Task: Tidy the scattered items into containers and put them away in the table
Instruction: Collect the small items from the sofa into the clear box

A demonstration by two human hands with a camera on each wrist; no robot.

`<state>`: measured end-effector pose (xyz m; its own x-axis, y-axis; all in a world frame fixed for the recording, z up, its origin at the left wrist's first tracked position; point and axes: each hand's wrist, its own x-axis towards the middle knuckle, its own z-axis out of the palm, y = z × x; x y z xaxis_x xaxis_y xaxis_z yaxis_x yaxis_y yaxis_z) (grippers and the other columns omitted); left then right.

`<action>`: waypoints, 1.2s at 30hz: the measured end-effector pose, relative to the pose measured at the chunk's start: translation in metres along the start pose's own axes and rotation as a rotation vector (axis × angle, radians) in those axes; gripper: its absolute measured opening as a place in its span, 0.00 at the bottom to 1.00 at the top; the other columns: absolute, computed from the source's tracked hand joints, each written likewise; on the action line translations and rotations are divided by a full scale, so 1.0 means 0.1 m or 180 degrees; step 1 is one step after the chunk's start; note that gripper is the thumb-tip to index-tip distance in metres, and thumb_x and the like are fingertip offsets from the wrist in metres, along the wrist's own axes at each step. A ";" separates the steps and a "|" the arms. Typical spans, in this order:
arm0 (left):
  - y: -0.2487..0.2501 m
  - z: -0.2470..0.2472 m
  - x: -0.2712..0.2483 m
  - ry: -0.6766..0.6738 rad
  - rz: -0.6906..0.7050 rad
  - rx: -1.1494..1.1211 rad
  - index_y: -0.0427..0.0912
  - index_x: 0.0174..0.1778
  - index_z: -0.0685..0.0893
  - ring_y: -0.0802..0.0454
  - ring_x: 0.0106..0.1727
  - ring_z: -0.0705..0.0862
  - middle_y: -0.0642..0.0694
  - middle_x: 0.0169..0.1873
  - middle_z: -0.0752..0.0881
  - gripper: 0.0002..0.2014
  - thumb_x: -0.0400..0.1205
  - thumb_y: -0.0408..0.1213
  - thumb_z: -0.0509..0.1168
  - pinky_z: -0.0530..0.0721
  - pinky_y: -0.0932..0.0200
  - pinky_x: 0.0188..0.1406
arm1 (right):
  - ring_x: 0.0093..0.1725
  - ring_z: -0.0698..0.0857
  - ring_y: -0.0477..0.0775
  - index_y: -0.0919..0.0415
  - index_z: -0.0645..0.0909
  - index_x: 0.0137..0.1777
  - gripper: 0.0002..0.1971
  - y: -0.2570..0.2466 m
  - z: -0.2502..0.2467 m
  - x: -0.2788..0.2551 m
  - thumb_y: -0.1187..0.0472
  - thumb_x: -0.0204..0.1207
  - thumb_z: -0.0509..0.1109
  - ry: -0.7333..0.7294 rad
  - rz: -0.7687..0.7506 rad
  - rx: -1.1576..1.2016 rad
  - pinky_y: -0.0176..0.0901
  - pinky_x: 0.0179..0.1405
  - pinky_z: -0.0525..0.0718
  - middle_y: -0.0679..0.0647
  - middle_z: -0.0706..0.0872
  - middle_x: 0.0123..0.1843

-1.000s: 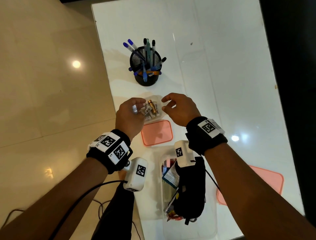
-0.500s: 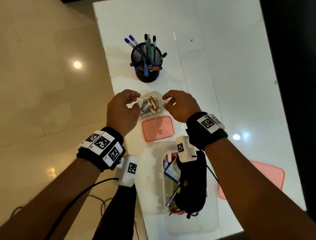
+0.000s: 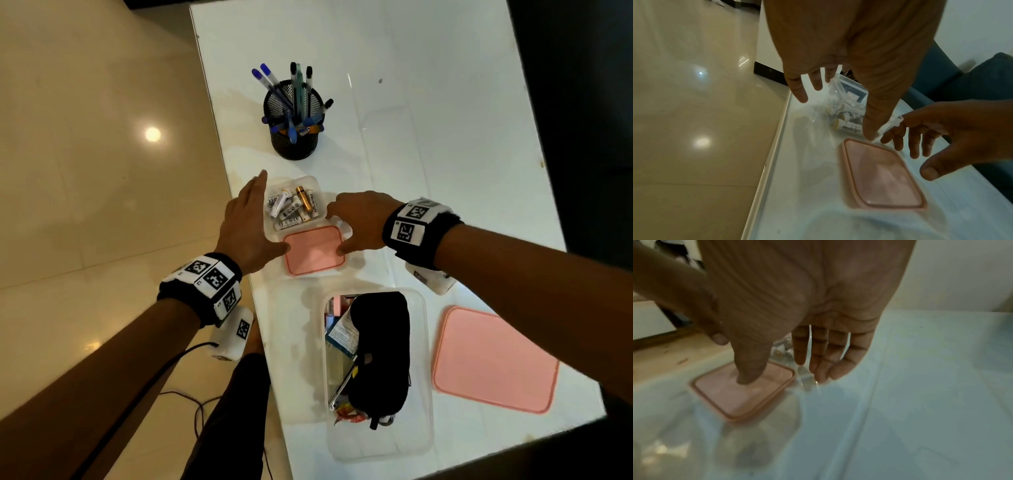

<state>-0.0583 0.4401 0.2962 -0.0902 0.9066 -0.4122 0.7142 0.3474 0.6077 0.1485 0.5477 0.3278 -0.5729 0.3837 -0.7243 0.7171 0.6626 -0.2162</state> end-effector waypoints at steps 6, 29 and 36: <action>-0.10 -0.02 0.15 0.0002 0.0158 0.0141 0.44 0.79 0.66 0.42 0.71 0.71 0.44 0.72 0.74 0.49 0.64 0.49 0.81 0.64 0.50 0.70 | 0.55 0.82 0.58 0.52 0.68 0.75 0.39 0.02 -0.01 0.00 0.29 0.71 0.66 0.0064 -0.0475 -0.0930 0.46 0.42 0.75 0.50 0.75 0.65; -0.20 -0.11 -0.15 0.0234 -0.0134 -0.0738 0.47 0.78 0.68 0.48 0.68 0.76 0.47 0.72 0.75 0.46 0.65 0.37 0.83 0.76 0.52 0.68 | 0.56 0.84 0.63 0.37 0.63 0.81 0.24 0.18 -0.15 -0.52 0.54 0.86 0.55 0.1165 0.0295 -0.0126 0.51 0.48 0.82 0.51 0.86 0.62; -0.01 0.00 -0.06 -0.0331 -0.0120 -0.0759 0.48 0.83 0.59 0.45 0.75 0.72 0.47 0.79 0.69 0.54 0.64 0.40 0.84 0.73 0.46 0.73 | 0.53 0.83 0.62 0.45 0.37 0.85 0.34 -0.20 0.08 -0.13 0.41 0.85 0.50 0.0841 0.0006 -0.0784 0.47 0.35 0.76 0.56 0.73 0.76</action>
<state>-0.0584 0.4343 0.2975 -0.0330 0.8667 -0.4977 0.5267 0.4383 0.7283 0.1451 0.5246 0.3367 -0.6775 0.5168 -0.5233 0.6196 0.7844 -0.0274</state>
